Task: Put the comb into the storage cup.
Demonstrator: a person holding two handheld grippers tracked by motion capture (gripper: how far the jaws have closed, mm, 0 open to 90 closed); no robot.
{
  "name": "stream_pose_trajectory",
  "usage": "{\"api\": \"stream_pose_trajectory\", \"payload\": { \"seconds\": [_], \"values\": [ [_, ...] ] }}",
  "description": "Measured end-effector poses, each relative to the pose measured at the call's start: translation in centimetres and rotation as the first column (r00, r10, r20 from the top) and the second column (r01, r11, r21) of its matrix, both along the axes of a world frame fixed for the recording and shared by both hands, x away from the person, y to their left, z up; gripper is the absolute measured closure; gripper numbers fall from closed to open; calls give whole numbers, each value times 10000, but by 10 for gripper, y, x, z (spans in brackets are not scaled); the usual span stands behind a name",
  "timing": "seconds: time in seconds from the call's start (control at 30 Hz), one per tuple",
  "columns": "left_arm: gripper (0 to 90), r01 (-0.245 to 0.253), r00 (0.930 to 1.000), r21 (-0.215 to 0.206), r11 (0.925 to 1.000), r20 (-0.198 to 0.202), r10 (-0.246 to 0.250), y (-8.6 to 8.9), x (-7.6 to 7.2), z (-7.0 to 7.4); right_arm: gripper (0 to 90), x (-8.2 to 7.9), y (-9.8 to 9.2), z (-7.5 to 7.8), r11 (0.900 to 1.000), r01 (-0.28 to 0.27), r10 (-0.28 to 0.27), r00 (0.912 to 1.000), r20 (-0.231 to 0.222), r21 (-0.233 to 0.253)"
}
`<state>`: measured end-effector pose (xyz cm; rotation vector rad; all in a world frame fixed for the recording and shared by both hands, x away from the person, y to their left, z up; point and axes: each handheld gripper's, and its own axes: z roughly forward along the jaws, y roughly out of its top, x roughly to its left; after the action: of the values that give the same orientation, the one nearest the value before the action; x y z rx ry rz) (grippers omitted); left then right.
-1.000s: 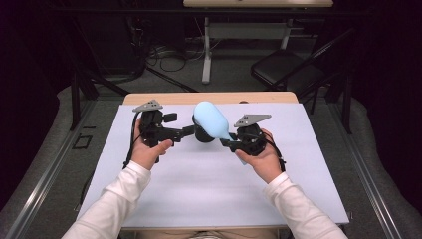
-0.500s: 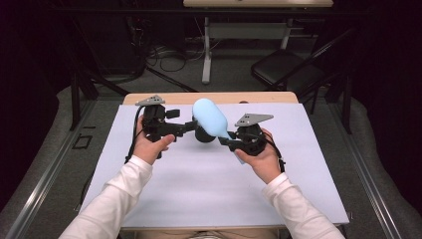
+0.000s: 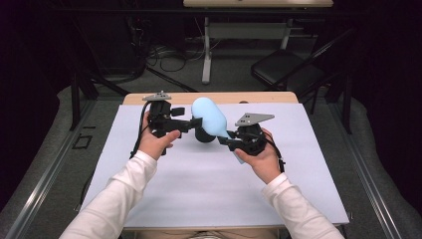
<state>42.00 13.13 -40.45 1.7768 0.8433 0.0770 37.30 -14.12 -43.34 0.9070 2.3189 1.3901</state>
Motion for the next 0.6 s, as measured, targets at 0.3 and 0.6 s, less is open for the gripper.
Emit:
{"api": "stream_pose_trajectory", "payload": {
  "seconds": [0.3, 0.6],
  "values": [
    [12, 100, 9999, 29, 9999, -114, -100, -10, 4, -1, 697, -1, 1, 1, 10000, -52, 52, 10000, 57, 54],
    [14, 288, 9995, 74, 9996, -117, -288, -19, 4, -2, 697, -1, 2, 2, 9999, -64, 63, 10000, 61, 96]
  ]
}}
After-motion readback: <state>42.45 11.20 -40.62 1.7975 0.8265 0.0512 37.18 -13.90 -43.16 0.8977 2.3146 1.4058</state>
